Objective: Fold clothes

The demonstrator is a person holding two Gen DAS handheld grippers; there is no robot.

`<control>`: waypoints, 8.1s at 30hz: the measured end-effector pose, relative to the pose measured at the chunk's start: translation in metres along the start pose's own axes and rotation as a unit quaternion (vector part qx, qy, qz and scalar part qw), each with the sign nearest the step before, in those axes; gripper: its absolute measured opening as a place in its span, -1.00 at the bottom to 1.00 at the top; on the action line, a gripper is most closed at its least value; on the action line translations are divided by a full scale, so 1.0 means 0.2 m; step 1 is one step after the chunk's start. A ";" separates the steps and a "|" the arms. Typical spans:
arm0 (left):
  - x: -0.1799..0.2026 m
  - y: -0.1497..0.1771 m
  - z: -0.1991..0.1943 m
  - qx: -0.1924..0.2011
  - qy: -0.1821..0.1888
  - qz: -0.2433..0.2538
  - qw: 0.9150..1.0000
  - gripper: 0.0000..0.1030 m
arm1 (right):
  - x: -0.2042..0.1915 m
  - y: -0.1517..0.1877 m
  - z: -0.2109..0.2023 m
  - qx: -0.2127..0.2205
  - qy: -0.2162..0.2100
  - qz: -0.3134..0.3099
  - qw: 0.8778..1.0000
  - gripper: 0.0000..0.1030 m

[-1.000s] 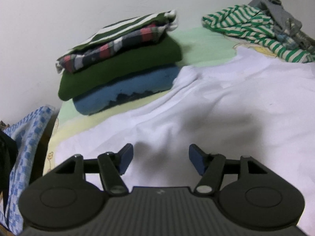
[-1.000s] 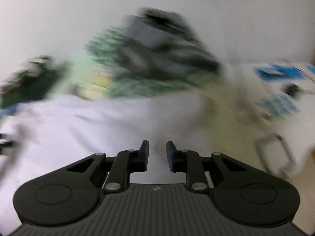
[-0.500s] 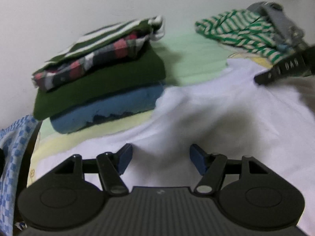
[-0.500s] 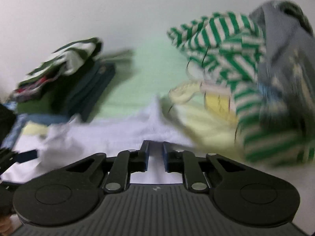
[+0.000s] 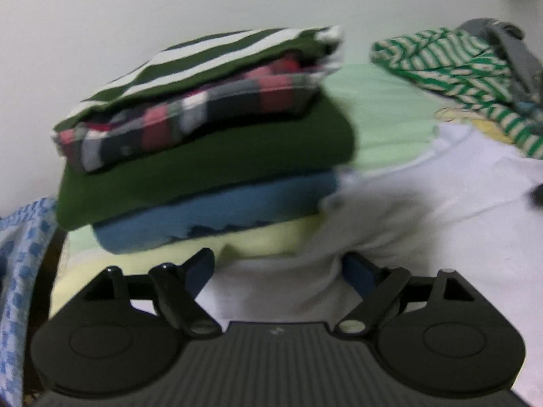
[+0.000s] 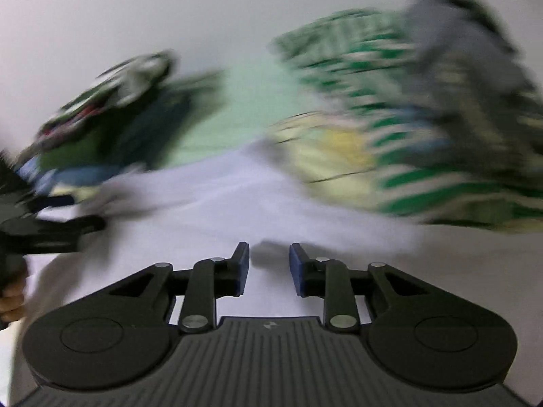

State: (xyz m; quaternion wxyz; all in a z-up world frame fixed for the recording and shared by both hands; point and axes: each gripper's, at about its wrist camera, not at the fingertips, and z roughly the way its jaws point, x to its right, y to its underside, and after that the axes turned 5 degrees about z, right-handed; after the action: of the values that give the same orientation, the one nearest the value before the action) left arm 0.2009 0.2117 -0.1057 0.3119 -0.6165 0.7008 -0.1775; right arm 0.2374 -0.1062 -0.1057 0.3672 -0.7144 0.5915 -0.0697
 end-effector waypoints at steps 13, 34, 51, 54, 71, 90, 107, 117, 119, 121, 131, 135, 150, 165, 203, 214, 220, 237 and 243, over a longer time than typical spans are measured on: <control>0.06 0.25 -0.35 0.007 -0.013 0.019 1.000 0.49 | 0.23 0.26 -0.34 -0.017 -0.005 0.025 1.000 -0.54; 0.37 0.97 -0.99 -0.044 -0.088 0.027 0.995 0.44 | 0.40 0.72 -0.83 -0.004 0.038 0.013 0.999 -0.32; 0.35 1.34 -1.36 -0.057 -0.039 0.107 0.992 0.39 | 0.08 1.13 -1.22 -0.087 0.088 -0.104 0.987 -0.22; 0.40 1.34 -1.41 -0.032 -0.003 0.105 0.994 0.48 | -0.07 1.16 -1.27 -0.050 0.034 -0.076 0.995 -0.12; 0.33 1.63 -1.56 -0.058 0.074 0.099 0.991 0.75 | -0.16 1.55 -1.35 -0.109 0.120 -0.109 0.981 0.43; 0.44 1.34 -1.45 -0.102 0.037 0.095 0.990 0.59 | 0.05 1.30 -1.30 -0.115 0.089 -0.041 0.989 0.02; 1.01 0.30 -1.12 -0.002 0.075 0.135 0.988 0.51 | 0.65 0.53 -0.88 0.036 0.097 0.199 0.975 0.02; 1.15 -0.16 -0.85 -0.015 0.121 0.087 0.989 0.59 | 0.72 0.47 -0.79 0.104 0.090 0.200 0.970 -0.92; 1.19 -0.23 -0.80 -0.018 0.132 0.083 0.988 0.59 | 0.70 0.47 -0.80 0.120 0.092 0.188 0.970 -0.92; 1.22 -0.29 -0.77 -0.019 0.142 0.081 0.986 0.59 | 0.63 0.46 -0.81 0.135 0.098 0.130 0.977 -0.93; 1.49 -0.54 -0.52 -0.063 0.198 0.064 0.976 0.68 | 0.43 0.48 -0.72 0.107 0.122 -0.051 0.985 -0.92; 1.65 -0.61 -0.45 -0.065 0.211 0.076 0.972 0.75 | 0.43 0.49 -0.72 0.104 0.132 -0.083 0.982 -0.93; 1.92 -0.63 -0.22 -0.084 0.171 0.130 0.973 0.76 | 0.29 0.52 -0.70 0.113 0.112 -0.202 0.966 -0.93; 1.89 -0.63 -0.27 -0.025 0.120 0.158 0.980 0.92 | 0.29 0.52 -0.71 0.110 0.112 -0.198 0.967 -0.93; 1.83 -0.54 -0.15 -0.070 0.127 0.128 0.981 0.95 | 0.31 0.57 -0.74 0.121 0.119 -0.212 0.963 -0.94; 1.85 -0.50 -0.14 -0.040 0.074 0.140 0.987 0.95 | 0.29 0.58 -0.74 0.125 0.115 -0.222 0.960 -0.94; 1.81 -0.49 -0.15 -0.026 0.103 0.133 0.985 0.95 | 0.30 0.59 -0.74 0.125 0.118 -0.217 0.961 -0.94; 1.80 -0.53 -0.22 -0.008 0.225 0.084 0.971 0.95 | 0.31 0.59 -0.72 0.123 0.116 -0.216 0.962 -0.94; 1.88 -0.50 -0.14 -0.033 0.216 0.101 0.971 0.95 | 0.30 0.59 -0.72 0.122 0.116 -0.216 0.962 -0.94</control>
State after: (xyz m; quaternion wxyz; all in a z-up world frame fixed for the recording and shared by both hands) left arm 0.2404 -0.1768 -0.1033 0.1484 -0.4996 0.8157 -0.2510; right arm 0.0854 -0.2275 -0.0942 0.3565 -0.7617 0.4491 -0.3017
